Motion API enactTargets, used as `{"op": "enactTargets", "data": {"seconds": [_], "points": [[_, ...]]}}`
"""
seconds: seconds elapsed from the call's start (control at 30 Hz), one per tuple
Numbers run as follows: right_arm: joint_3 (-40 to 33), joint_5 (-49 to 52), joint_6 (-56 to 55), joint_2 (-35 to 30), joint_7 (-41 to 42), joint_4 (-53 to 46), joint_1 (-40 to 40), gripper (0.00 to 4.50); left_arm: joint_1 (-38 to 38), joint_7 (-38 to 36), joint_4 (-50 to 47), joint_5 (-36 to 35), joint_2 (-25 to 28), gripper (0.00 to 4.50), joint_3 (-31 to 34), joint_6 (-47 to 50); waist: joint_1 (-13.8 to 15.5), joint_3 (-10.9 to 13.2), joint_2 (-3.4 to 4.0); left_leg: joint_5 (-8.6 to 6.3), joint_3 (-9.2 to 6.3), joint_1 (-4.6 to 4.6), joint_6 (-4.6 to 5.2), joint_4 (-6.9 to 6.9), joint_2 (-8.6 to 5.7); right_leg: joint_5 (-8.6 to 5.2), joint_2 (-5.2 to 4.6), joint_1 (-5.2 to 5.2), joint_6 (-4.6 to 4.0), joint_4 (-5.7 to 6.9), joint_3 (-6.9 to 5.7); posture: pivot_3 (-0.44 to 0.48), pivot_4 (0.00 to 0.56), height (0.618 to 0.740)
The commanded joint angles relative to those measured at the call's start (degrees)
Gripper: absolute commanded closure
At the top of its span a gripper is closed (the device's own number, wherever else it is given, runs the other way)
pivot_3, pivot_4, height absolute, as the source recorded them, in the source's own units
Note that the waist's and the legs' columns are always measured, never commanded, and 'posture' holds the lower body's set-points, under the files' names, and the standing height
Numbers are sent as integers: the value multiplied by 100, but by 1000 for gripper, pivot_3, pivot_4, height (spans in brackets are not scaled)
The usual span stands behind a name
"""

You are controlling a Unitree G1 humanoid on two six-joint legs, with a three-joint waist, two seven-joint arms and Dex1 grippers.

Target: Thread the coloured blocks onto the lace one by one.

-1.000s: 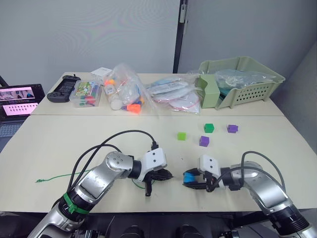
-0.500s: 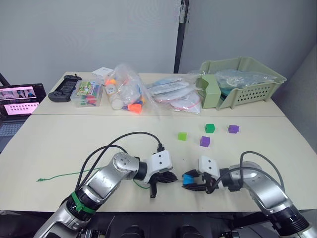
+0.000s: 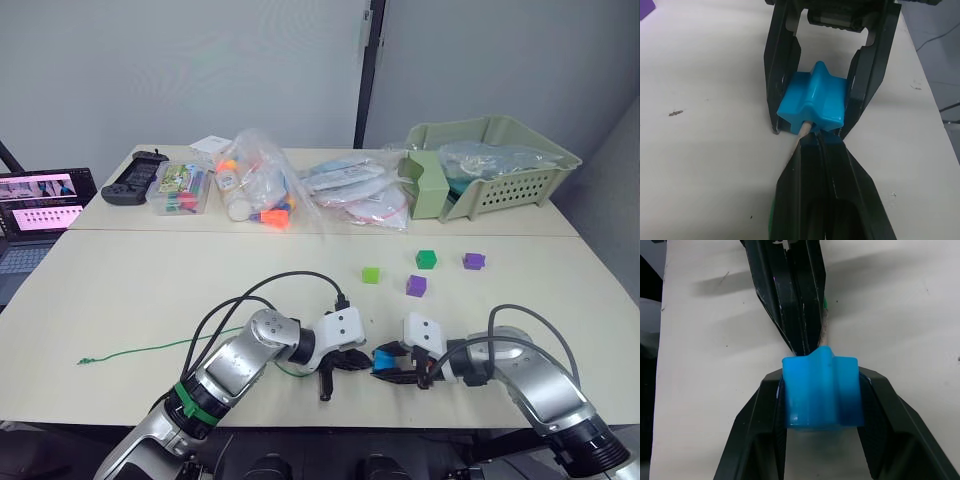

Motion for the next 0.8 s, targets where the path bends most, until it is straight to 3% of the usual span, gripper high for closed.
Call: {"op": "enactTargets", "data": {"seconds": [0.03, 0.27, 0.5, 0.7, 0.8], "points": [[6, 109, -23, 113, -65, -296, 12, 3135, -48, -133, -204, -185, -148, 3962, 98, -304, -1, 0, 0, 0, 0, 0, 0, 0, -1, 0, -1, -1, 1, 0, 0, 0, 150, 740], [-30, 98, -35, 113, -115, -289, 72, 3135, 68, -397, -438, -409, 440, 1863, 656, -159, -36, 0, 0, 0, 0, -1, 0, -2, 2, 0, 0, -5, 0, 1, 0, 0, 150, 740], [-65, 113, -19, 100, -141, -328, 121, 3135, 384, -486, -366, -294, 1006, 1812, 868, -463, -46, 0, 1, 0, 0, 0, 0, -6, 3, 0, 0, -6, 1, 1, -1, 0, 150, 740], [-94, 145, 34, 55, -132, -394, 145, 3135, 580, -459, -237, -249, 1042, 1812, 816, -592, -26, 0, 1, 0, 0, -2, 0, -4, 4, 0, -4, -5, 1, -1, 0, 0, 150, 740], [-96, 158, 60, 32, -122, -422, 151, 3135, 517, -424, -5, -87, 936, 2684, 712, -843, -33, 0, 1, 0, 0, -1, 0, -4, 1, 0, -3, -5, 1, -1, -1, 0, 150, 740]]}}
